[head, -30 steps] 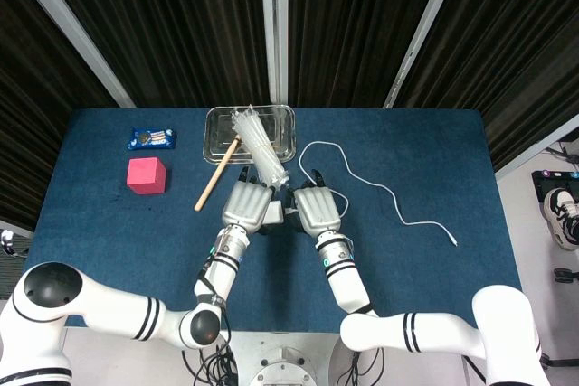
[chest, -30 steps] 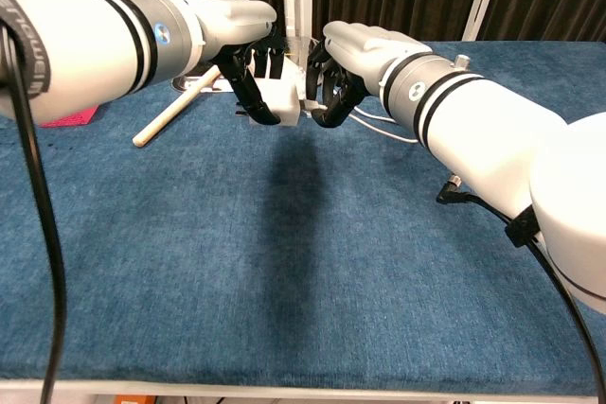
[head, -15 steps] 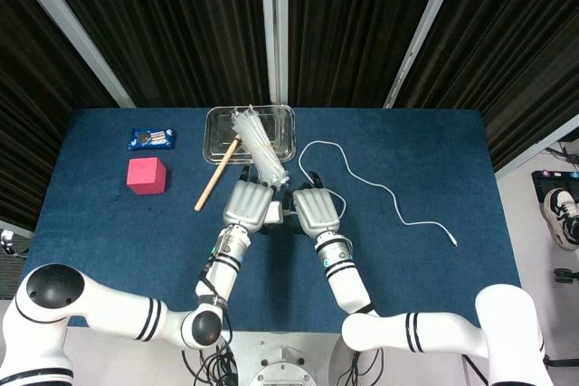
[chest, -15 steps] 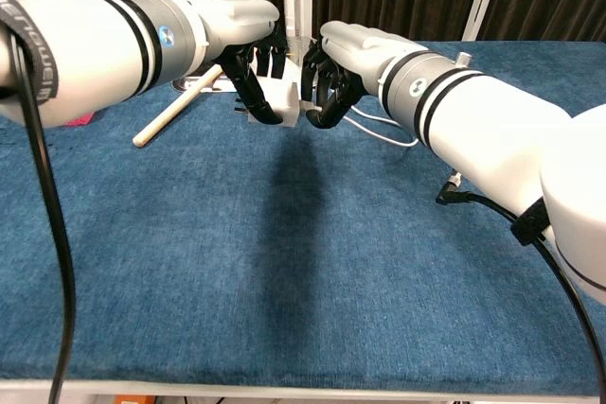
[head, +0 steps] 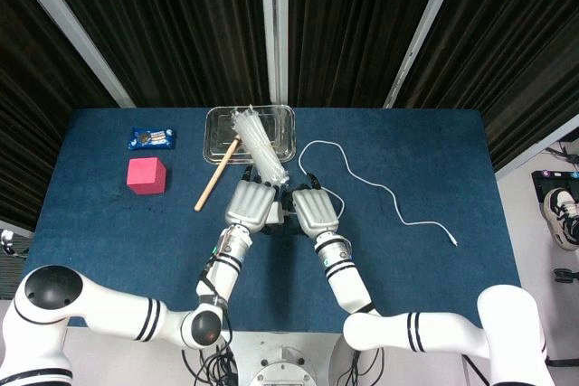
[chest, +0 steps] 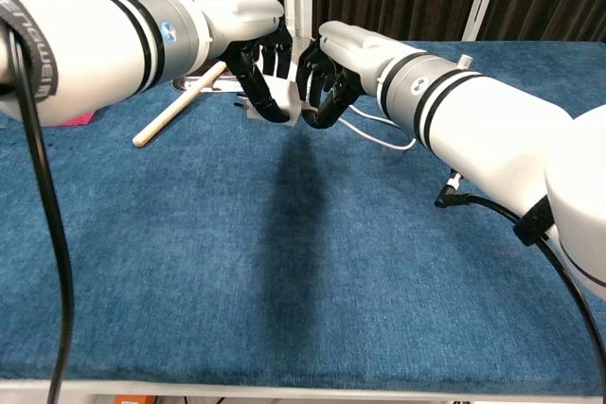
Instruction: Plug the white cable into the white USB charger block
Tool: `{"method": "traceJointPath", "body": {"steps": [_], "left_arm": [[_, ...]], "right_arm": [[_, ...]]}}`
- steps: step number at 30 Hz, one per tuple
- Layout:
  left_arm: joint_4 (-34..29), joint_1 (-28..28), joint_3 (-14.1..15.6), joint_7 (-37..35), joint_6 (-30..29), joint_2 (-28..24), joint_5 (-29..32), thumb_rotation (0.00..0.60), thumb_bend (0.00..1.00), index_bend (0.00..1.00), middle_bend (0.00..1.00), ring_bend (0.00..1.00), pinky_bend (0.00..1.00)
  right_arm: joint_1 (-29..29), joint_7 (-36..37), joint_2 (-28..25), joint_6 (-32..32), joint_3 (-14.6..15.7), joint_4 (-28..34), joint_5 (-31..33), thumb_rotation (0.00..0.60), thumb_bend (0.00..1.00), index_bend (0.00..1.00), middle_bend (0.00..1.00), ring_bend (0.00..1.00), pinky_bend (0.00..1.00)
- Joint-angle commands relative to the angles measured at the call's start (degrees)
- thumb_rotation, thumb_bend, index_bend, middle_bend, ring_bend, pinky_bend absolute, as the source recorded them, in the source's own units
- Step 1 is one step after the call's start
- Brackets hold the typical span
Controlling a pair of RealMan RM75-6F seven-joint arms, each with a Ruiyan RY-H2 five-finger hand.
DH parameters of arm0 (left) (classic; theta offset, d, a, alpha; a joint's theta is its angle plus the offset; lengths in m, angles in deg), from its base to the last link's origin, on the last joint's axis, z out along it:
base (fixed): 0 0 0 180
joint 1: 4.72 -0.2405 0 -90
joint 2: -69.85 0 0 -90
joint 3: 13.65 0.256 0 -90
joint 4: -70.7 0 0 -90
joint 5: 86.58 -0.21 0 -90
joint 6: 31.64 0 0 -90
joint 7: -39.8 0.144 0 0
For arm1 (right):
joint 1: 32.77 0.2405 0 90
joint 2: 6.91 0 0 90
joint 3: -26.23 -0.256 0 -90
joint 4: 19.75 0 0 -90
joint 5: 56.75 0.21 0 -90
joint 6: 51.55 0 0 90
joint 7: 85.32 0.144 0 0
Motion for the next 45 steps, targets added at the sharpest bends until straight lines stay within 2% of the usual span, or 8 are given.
{"method": "traceJointPath", "body": {"steps": [1,4,8,16,26,45], "left_arm": [[-0.10,-0.23,-0.11,-0.32,0.04,-0.10,-0.23,0.489,0.17,0.50,0.36,0.22,0.06],[-0.33,-0.54,-0.29,-0.71,0.23,-0.46,-0.36,0.492,0.17,0.50,0.36,0.22,0.06],[-0.62,-0.72,-0.38,-0.86,0.50,-0.83,-0.57,0.488,0.17,0.50,0.36,0.22,0.06],[-1.34,-1.09,-0.23,-1.08,0.58,-1.50,-1.24,0.490,0.17,0.50,0.36,0.23,0.06],[-2.11,-1.39,-0.07,-1.05,0.32,-2.10,-1.60,0.489,0.17,0.50,0.36,0.22,0.06],[-1.59,-1.13,0.60,0.50,0.14,-1.80,-1.21,0.491,0.17,0.50,0.36,0.22,0.06]], "right_arm": [[-0.13,0.27,-0.24,-0.02,0.26,0.06,-0.23,0.600,0.42,0.55,0.46,0.25,0.00],[-0.29,0.45,-0.48,0.13,0.51,0.06,-0.34,0.600,0.35,0.46,0.45,0.25,0.00],[-0.40,0.78,-0.61,0.22,0.78,-0.06,-0.69,0.600,0.33,0.37,0.44,0.25,0.00],[-0.78,1.17,-1.11,0.71,0.92,-0.08,-0.89,0.600,0.33,0.35,0.44,0.25,0.00],[-1.04,0.64,-1.30,1.53,1.29,0.41,-0.75,0.600,0.35,0.51,0.46,0.25,0.00],[-1.06,-0.35,-1.48,2.41,1.25,0.64,-0.58,0.600,0.36,0.53,0.46,0.25,0.00]]}}
